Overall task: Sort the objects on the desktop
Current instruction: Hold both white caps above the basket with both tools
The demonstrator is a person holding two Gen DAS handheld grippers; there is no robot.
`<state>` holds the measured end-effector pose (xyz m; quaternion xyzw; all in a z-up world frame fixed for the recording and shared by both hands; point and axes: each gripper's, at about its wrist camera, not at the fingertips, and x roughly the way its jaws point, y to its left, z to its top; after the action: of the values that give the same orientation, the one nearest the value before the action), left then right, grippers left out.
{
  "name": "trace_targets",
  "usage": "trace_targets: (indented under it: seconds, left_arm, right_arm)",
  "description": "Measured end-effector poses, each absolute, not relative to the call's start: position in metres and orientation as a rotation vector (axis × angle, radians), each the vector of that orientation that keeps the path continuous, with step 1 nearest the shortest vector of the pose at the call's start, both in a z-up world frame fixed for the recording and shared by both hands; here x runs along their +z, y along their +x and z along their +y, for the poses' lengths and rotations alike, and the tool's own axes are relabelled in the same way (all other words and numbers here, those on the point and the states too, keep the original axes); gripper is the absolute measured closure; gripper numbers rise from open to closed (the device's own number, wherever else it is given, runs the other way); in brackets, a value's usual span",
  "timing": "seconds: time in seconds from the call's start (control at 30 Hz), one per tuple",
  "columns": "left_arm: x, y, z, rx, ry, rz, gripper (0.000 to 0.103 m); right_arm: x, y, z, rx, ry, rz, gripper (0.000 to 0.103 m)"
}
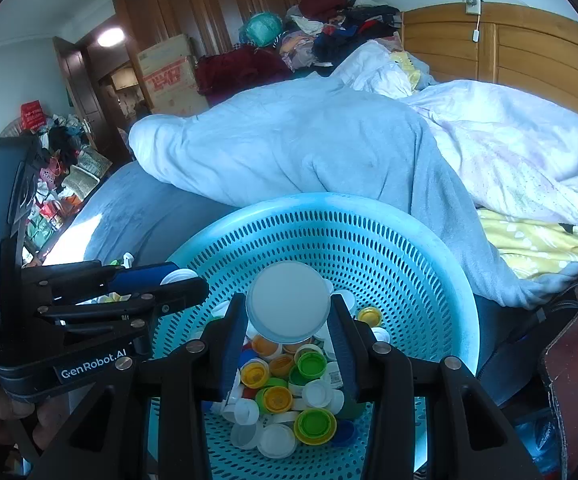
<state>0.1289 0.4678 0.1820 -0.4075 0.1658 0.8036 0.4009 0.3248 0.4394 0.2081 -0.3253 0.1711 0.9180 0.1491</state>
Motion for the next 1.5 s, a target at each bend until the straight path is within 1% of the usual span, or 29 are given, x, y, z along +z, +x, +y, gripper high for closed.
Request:
trace_targets:
  seconds: [1.5]
  left_arm:
    - [0.161, 0.124, 0.471, 2.016, -1.081, 0.417, 0.076]
  right_arm:
    - [0.19, 0.314, 0.437, 2.636, -0.996, 0.524, 0.058]
